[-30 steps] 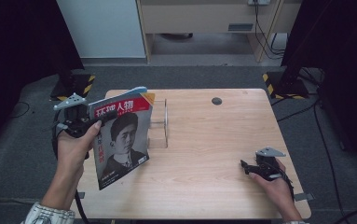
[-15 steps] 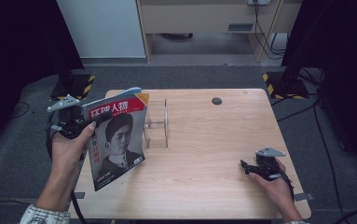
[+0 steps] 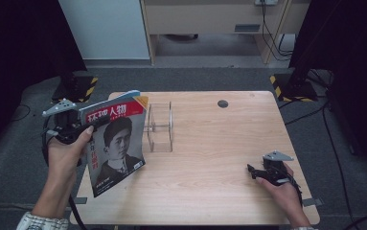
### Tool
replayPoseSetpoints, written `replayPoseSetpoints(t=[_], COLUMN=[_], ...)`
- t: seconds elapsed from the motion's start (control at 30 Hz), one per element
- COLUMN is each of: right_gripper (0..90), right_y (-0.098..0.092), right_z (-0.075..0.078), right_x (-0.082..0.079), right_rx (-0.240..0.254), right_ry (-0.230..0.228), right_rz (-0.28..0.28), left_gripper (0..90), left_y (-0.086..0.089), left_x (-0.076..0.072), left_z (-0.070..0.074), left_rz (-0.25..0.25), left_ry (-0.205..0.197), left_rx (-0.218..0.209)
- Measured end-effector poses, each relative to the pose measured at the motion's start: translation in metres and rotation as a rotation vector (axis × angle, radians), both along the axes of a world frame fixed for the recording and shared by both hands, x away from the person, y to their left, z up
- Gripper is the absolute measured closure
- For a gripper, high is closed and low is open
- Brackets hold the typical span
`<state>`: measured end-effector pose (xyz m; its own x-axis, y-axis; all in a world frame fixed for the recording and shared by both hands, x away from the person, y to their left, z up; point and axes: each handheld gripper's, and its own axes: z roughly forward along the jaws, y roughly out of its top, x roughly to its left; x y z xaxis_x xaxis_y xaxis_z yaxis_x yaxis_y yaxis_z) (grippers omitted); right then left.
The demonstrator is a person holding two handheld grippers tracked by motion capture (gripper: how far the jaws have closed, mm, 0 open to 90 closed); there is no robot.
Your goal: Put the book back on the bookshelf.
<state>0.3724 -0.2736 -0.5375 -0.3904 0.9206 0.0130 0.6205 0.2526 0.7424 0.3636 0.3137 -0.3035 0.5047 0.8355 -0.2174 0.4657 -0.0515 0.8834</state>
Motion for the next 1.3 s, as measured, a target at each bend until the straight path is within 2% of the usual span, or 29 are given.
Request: replayPoseSetpoints(t=[0.83, 1.3], right_gripper=[25.7, 25.7], right_y=[0.0, 0.0], right_z=[0.0, 0.0], right_x=[0.0, 0.0], right_rx=[0.0, -0.001], right_ry=[0.0, -0.001], right_rz=[0.0, 0.001], left_gripper=[86.4, 86.4], left_y=[0.025, 0.04], left_x=[-0.012, -0.014], left_z=[0.007, 0.005], left_rz=[0.047, 0.089], left_ry=[-0.001, -0.002], left_rx=[0.011, 0.024])
